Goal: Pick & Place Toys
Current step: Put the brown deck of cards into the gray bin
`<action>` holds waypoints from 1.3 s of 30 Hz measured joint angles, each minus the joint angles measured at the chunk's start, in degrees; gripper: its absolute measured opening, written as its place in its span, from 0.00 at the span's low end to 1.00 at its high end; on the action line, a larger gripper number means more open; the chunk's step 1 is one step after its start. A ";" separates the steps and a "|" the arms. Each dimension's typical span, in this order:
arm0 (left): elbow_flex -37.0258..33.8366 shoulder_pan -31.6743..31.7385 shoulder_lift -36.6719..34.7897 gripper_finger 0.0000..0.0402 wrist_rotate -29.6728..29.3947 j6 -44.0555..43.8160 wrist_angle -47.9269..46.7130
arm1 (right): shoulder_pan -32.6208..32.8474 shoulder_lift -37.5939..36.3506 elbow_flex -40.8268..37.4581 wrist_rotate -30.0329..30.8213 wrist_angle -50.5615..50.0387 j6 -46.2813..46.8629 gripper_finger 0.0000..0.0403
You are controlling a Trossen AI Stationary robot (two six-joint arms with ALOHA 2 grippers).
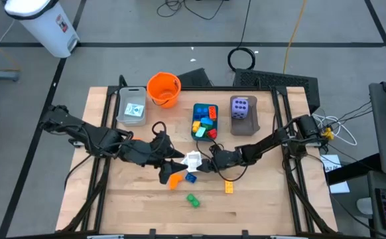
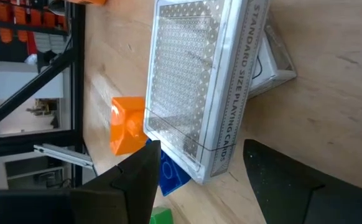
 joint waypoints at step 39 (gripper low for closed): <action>0.00 -0.04 0.02 0.67 0.97 -1.11 -0.02 | -0.34 -0.13 -0.26 -0.13 31.54 -2.30 0.16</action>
